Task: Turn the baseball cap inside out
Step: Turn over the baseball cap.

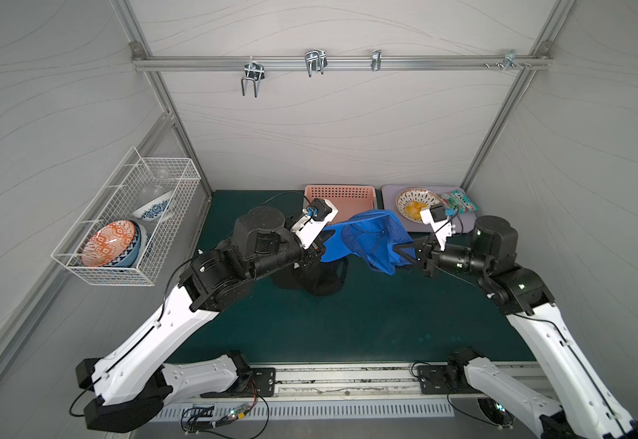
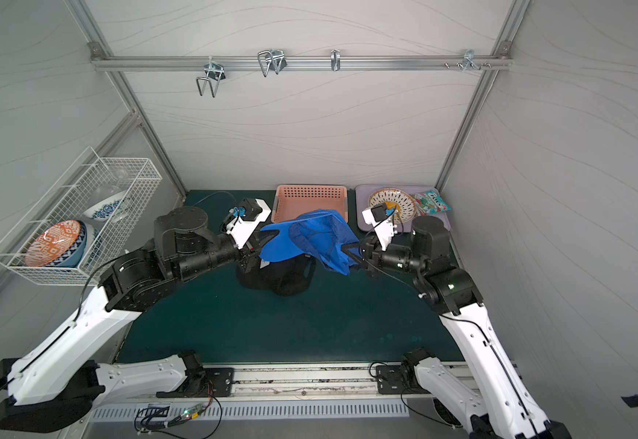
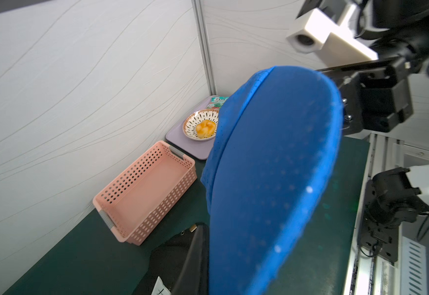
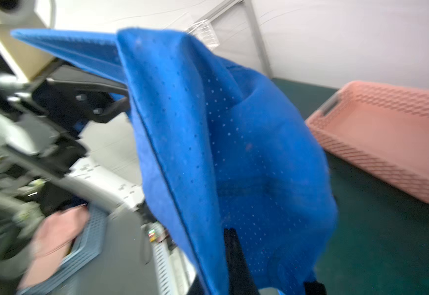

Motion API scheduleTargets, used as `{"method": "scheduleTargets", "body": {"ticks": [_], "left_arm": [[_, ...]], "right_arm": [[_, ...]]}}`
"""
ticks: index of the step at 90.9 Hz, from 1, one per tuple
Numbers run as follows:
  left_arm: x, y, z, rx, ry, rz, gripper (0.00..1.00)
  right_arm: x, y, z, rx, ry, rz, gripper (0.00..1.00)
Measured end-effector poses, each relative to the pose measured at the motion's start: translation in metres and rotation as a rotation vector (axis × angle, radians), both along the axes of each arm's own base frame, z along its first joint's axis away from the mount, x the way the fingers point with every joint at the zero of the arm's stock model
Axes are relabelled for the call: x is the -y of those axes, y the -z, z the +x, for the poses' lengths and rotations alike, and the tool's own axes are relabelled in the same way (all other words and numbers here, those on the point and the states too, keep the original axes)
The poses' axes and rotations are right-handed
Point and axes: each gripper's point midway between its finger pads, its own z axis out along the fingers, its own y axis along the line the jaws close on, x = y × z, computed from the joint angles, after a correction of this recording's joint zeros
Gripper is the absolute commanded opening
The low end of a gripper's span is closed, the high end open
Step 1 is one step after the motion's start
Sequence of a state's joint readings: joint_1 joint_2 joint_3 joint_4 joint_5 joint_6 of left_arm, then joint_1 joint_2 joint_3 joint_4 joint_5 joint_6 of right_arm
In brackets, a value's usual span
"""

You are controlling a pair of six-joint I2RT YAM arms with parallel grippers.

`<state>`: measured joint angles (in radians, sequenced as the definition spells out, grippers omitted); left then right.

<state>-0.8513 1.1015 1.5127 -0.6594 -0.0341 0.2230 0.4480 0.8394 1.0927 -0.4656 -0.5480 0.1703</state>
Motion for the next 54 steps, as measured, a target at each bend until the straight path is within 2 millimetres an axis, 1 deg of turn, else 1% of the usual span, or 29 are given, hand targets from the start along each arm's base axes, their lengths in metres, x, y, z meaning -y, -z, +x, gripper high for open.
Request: {"method": "scheduleTargets", "body": {"ticks": [6, 12, 22, 29, 38, 42, 47, 51, 54], "left_arm": [[0.000, 0.005, 0.005, -0.013, -0.023, 0.014, 0.00], [0.000, 0.012, 0.009, -0.031, -0.047, 0.028, 0.00], [0.000, 0.022, 0.014, -0.069, -0.073, 0.047, 0.00], [0.000, 0.028, 0.013, -0.099, -0.079, 0.056, 0.00], [-0.001, 0.039, 0.013, -0.150, -0.093, 0.071, 0.00], [0.000, 0.042, 0.013, -0.163, -0.099, 0.065, 0.00], [0.000, 0.044, 0.013, -0.175, -0.105, 0.058, 0.00], [0.000, 0.045, 0.014, -0.180, -0.108, 0.055, 0.00], [0.000, 0.045, 0.014, -0.179, -0.110, 0.054, 0.00]], "right_arm": [[0.005, 0.003, 0.013, 0.092, 0.131, -0.066, 0.00], [0.009, 0.002, 0.032, 0.172, 0.263, -0.128, 0.00], [0.026, 0.003, 0.077, 0.273, 0.517, -0.245, 0.00], [0.035, 0.008, 0.107, 0.323, 0.657, -0.335, 0.00], [0.036, 0.007, 0.132, 0.386, 0.757, -0.421, 0.00], [0.035, 0.005, 0.140, 0.407, 0.779, -0.441, 0.00], [0.033, 0.004, 0.145, 0.414, 0.788, -0.443, 0.00], [0.033, 0.005, 0.146, 0.409, 0.782, -0.436, 0.13], [0.034, 0.004, 0.145, 0.400, 0.773, -0.415, 0.25]]}}
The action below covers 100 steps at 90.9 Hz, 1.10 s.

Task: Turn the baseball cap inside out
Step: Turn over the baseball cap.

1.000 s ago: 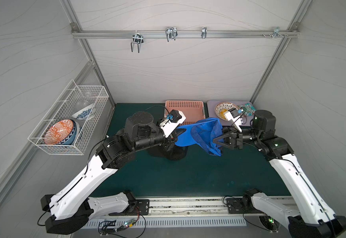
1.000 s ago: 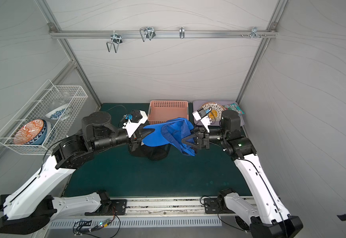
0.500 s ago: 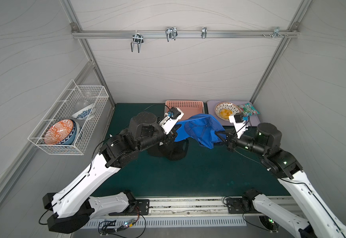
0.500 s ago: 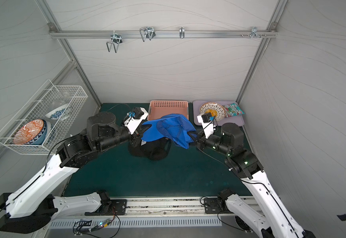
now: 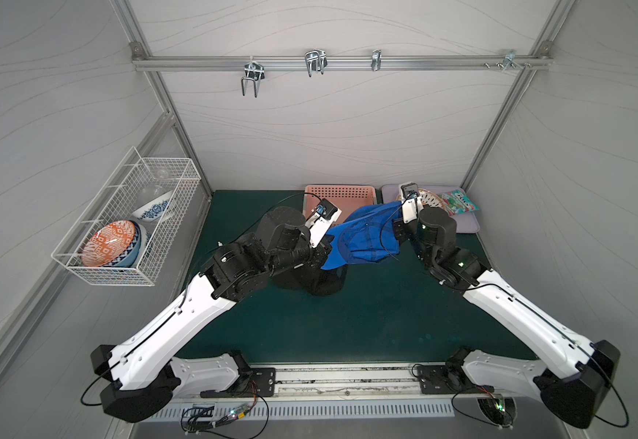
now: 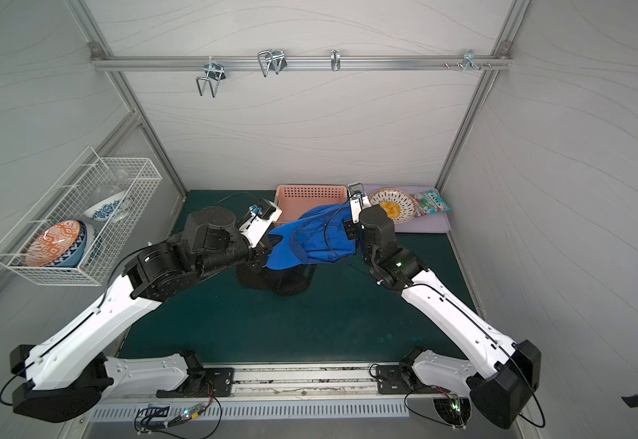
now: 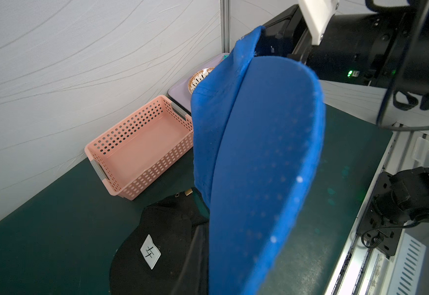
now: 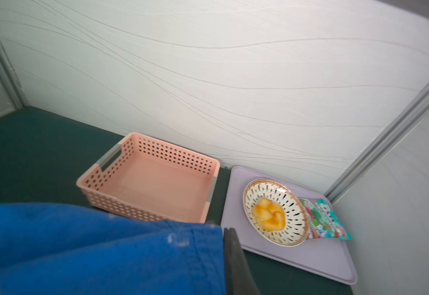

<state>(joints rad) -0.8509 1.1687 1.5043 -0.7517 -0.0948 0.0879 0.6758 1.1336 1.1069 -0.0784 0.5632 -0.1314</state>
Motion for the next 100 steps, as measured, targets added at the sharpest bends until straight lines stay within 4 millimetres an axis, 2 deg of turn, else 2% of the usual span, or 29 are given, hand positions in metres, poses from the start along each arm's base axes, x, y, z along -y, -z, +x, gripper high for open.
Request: {"method": "scheduleTargets", "body": {"ticks": [4, 8, 19, 31, 49, 59, 70, 83, 100], "left_arm": [[-0.001, 0.000, 0.000, 0.003, -0.003, 0.002, 0.00], [-0.002, -0.002, 0.001, 0.019, -0.010, -0.001, 0.00], [-0.005, -0.014, 0.008, 0.085, -0.025, -0.002, 0.00], [0.000, -0.021, 0.023, 0.178, -0.036, 0.040, 0.00], [0.022, 0.001, 0.053, 0.223, -0.023, 0.166, 0.00], [0.034, 0.012, 0.066, 0.224, -0.012, 0.208, 0.00], [0.043, 0.018, 0.072, 0.239, 0.015, 0.231, 0.00], [0.061, 0.023, 0.070, 0.314, 0.104, 0.262, 0.00], [0.094, 0.051, 0.070, 0.407, 0.221, 0.354, 0.00]], "right_arm": [[0.008, -0.002, 0.000, -0.006, 0.000, 0.028, 0.42], [0.017, -0.003, -0.001, -0.019, -0.011, 0.076, 0.53], [0.029, -0.003, -0.016, -0.071, -0.101, 0.163, 0.79], [0.028, 0.002, -0.052, -0.159, -0.239, 0.262, 0.98], [0.025, 0.010, -0.115, -0.301, -0.442, 0.419, 0.99], [0.026, 0.014, -0.132, -0.358, -0.479, 0.504, 0.99], [0.036, 0.022, -0.134, -0.388, -0.423, 0.546, 0.99], [0.061, 0.036, -0.121, -0.405, -0.261, 0.564, 0.99], [0.100, 0.065, -0.106, -0.466, -0.005, 0.568, 0.99]]}}
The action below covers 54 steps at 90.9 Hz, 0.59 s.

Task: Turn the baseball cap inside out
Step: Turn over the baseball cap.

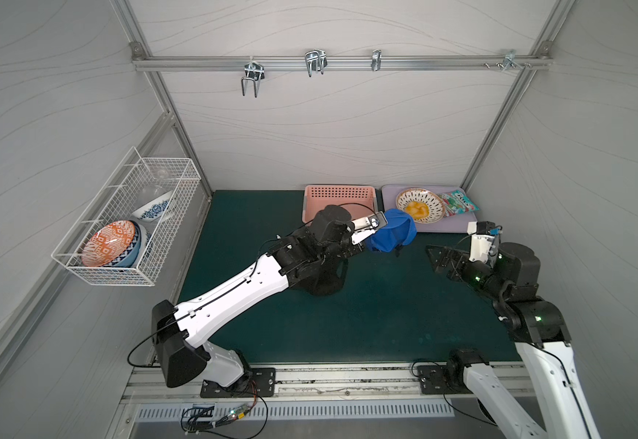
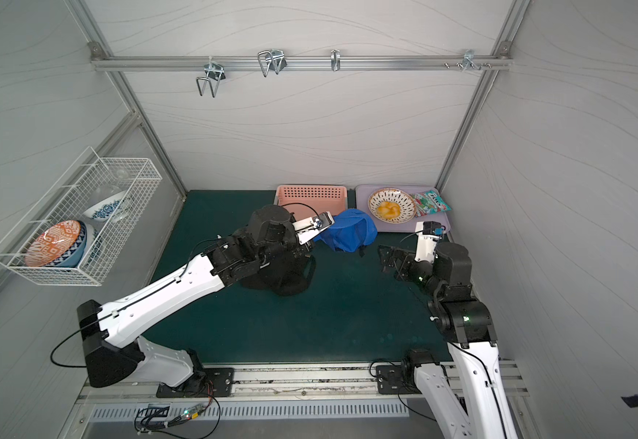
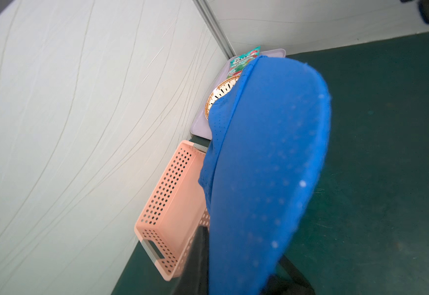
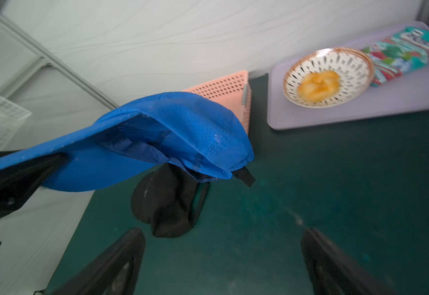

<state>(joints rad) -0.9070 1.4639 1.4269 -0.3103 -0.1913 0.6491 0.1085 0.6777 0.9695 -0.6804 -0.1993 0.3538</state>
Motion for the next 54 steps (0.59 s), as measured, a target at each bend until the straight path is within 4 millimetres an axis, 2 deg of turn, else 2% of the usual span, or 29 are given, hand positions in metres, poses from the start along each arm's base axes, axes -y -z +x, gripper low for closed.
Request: {"method": "scheduleTargets", "body": {"ticks": [13, 18, 24, 28, 38, 44, 54], "left_arm": [[0.021, 0.025, 0.006, 0.004, 0.044, 0.053, 0.00], [0.024, 0.029, 0.008, -0.013, 0.043, 0.050, 0.00], [0.024, 0.025, 0.010, -0.052, 0.020, 0.025, 0.00], [0.023, 0.013, 0.012, -0.079, -0.006, -0.010, 0.00], [0.010, -0.037, 0.018, -0.145, -0.098, -0.170, 0.00], [-0.005, -0.071, 0.017, -0.176, -0.145, -0.288, 0.00], [-0.037, -0.106, 0.005, -0.255, -0.198, -0.425, 0.00]], "right_arm": [[0.009, 0.009, 0.002, -0.061, 0.056, 0.043, 0.99], [0.006, 0.008, 0.001, -0.060, 0.035, 0.061, 0.99], [0.000, 0.008, -0.001, -0.038, 0.000, 0.080, 0.99], [-0.003, 0.011, -0.003, -0.026, -0.015, 0.089, 0.99], [-0.011, 0.018, -0.011, -0.016, -0.053, 0.139, 0.98], [-0.017, 0.015, -0.011, -0.005, -0.073, 0.189, 0.98], [-0.025, 0.008, -0.007, 0.034, -0.097, 0.286, 0.98]]}}
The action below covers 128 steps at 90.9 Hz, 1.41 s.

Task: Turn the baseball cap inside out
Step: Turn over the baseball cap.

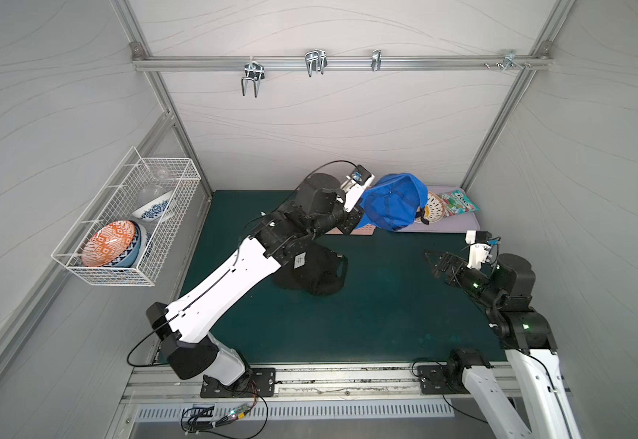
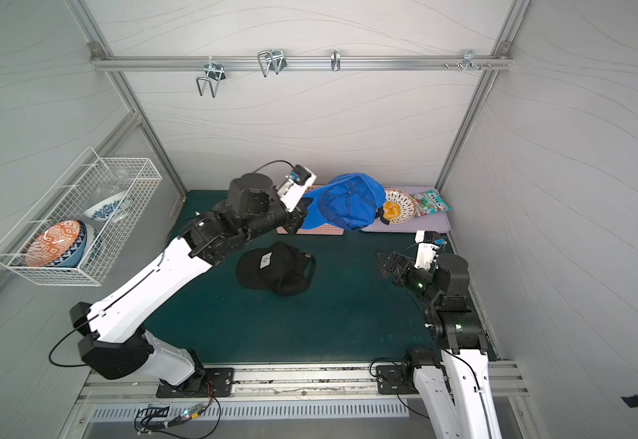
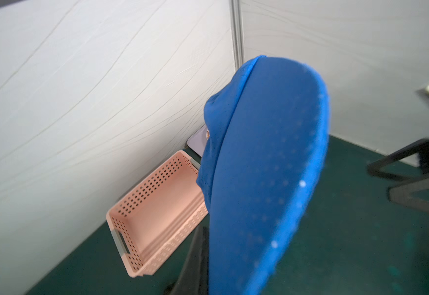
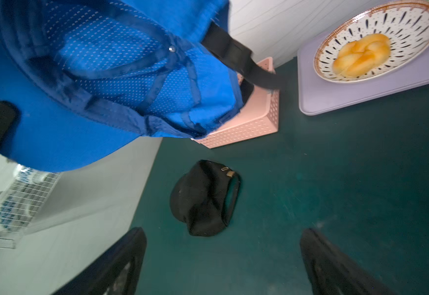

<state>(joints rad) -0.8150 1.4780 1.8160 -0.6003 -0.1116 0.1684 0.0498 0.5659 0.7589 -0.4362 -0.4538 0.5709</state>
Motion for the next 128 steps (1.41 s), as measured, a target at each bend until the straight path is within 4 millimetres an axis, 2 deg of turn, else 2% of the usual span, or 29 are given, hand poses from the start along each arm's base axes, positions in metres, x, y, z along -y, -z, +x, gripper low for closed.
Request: {"method": "scheduleTargets", "body": {"ticks": [6, 16, 31, 41, 59, 76, 93, 111, 128], "left_arm": [[-0.016, -0.021, -0.009, -0.037, -0.012, -0.076, 0.00], [-0.036, -0.058, -0.028, -0.071, 0.005, -0.194, 0.00], [-0.049, -0.099, -0.060, -0.111, 0.093, -0.334, 0.00], [-0.051, -0.120, -0.076, -0.138, 0.150, -0.416, 0.00], [-0.042, -0.138, -0.093, -0.217, 0.245, -0.538, 0.00], [-0.038, -0.153, -0.099, -0.249, 0.295, -0.625, 0.00], [-0.044, -0.155, -0.086, -0.291, 0.260, -0.694, 0.00], [-0.053, -0.157, -0.072, -0.320, 0.209, -0.753, 0.00], [-0.057, -0.162, -0.070, -0.324, 0.219, -0.784, 0.00]], "right_arm": [[-0.005, -0.006, 0.002, 0.028, -0.013, 0.073, 0.98], [-0.013, -0.029, 0.006, 0.104, -0.045, 0.197, 0.98], [-0.024, -0.064, 0.014, 0.174, -0.099, 0.324, 0.99], [-0.043, -0.091, 0.015, 0.205, -0.169, 0.409, 0.99], [-0.074, -0.137, 0.001, 0.299, -0.294, 0.499, 0.97], [-0.075, -0.169, -0.016, 0.432, -0.337, 0.526, 0.88], [-0.074, -0.184, -0.027, 0.506, -0.371, 0.539, 0.88], [-0.078, -0.185, -0.040, 0.526, -0.436, 0.517, 0.88], [-0.066, -0.192, -0.043, 0.559, -0.412, 0.521, 0.89]]}}
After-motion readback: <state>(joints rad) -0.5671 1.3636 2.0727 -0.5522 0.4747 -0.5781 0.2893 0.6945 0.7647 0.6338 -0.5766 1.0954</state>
